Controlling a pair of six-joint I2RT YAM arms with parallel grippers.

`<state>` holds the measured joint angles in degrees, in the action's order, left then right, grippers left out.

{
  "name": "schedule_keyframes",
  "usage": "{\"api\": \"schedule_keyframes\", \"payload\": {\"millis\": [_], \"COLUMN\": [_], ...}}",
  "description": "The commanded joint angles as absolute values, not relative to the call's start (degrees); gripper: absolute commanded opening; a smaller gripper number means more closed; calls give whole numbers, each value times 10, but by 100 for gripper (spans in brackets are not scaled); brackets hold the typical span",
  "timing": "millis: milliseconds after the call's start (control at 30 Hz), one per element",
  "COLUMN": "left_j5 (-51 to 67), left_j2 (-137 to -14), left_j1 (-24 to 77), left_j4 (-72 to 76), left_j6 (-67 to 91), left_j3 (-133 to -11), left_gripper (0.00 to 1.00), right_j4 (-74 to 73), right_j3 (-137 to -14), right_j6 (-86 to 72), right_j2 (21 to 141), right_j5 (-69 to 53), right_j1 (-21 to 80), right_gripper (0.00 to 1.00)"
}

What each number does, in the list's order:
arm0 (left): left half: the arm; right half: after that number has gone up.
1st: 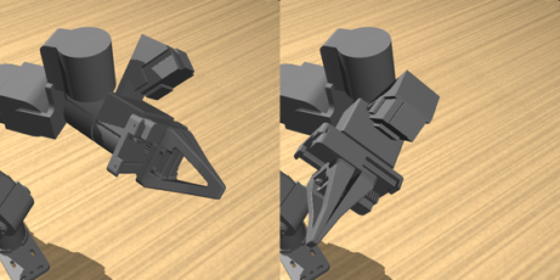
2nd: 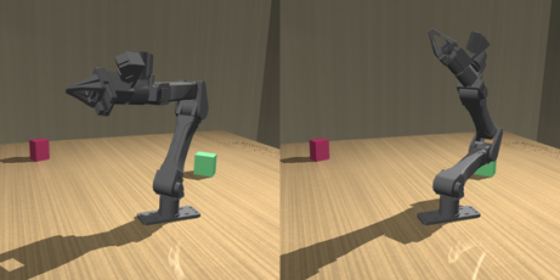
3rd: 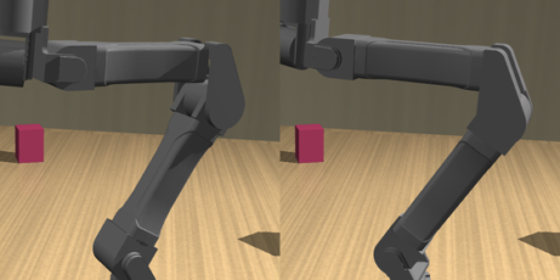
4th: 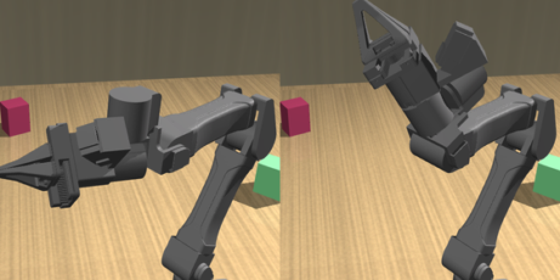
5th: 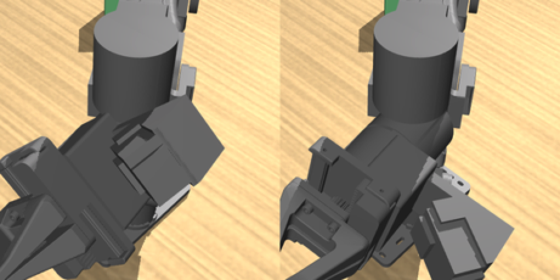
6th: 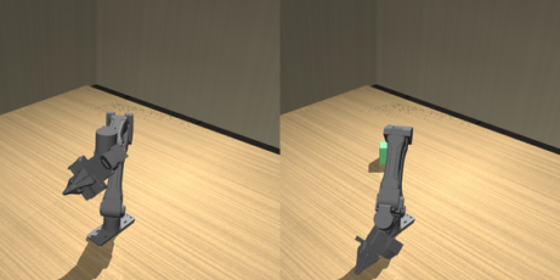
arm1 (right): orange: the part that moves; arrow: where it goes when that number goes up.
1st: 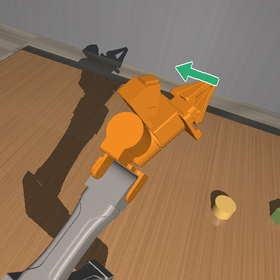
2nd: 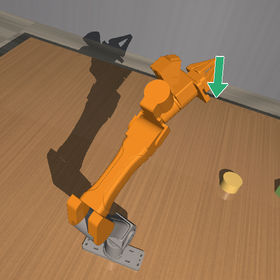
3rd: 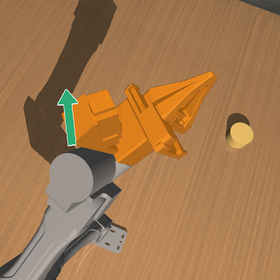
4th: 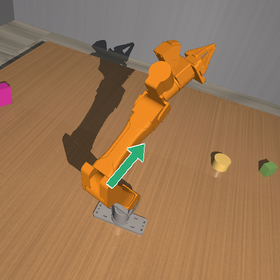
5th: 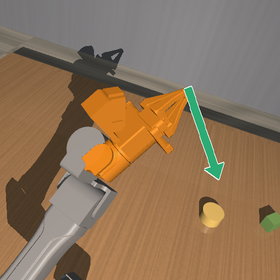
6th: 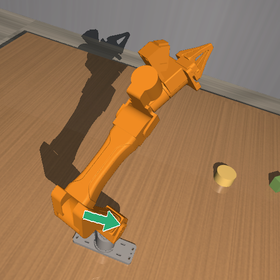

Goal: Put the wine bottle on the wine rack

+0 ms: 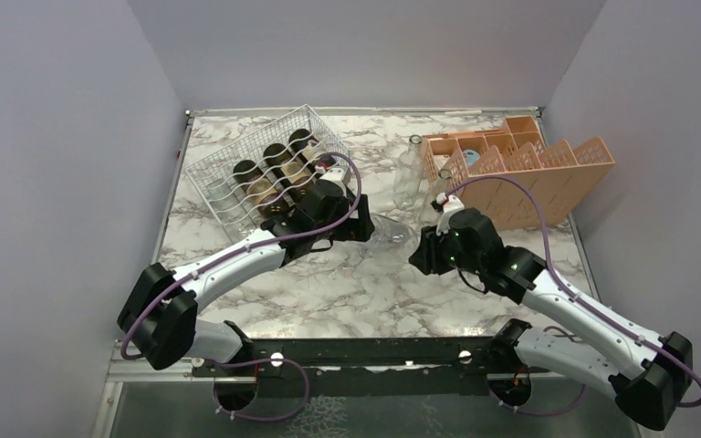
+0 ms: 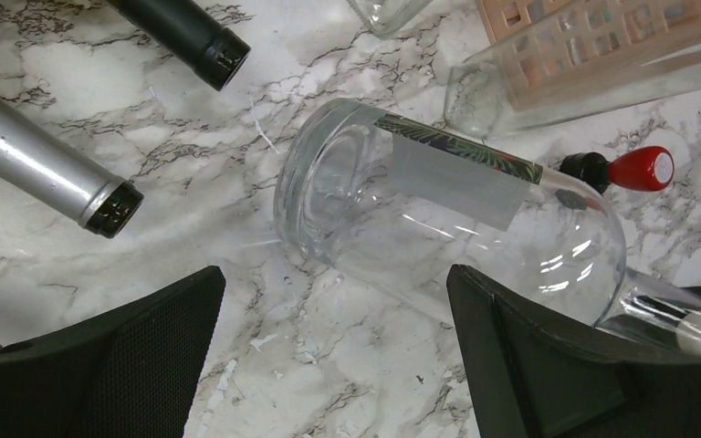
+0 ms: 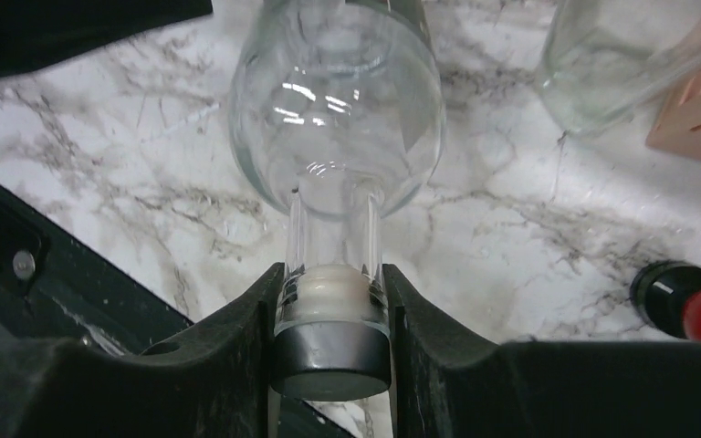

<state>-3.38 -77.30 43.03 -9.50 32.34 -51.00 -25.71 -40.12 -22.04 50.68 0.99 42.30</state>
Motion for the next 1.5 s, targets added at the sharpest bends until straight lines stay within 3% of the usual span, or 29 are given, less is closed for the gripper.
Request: {"api": "schedule_keyframes", "payload": {"millis": [0, 367, 633, 733, 1067, 1467], "left_j5": [-16, -32, -42, -50, -57, -69], "left_j2": [-766, -727, -692, -677, -644, -640], "left_j1": [416, 391, 376, 371, 366, 359], "left_j4": [-89, -115, -136, -145, -160, -176], "left_j6": [318, 302, 286, 282, 278, 262], "left_j3": [-528, -518, -520, -522, -519, -531], "left_gripper": [99, 99, 99, 99, 99, 99], "right_j4": [-299, -240, -202, -186, -159, -100], "right_j3": [-396, -365, -364, -366, -388, -395], "right_j6": [-227, -249, -267, -276, -265, -259], "right_j2": [538, 646, 745, 775, 834, 847], "right_j5": [-60, -132, -102, -83, -18, 10], "right_j1": [426, 428, 442, 451, 464, 473], "right_gripper": [1, 1, 2, 7, 39, 48]}}
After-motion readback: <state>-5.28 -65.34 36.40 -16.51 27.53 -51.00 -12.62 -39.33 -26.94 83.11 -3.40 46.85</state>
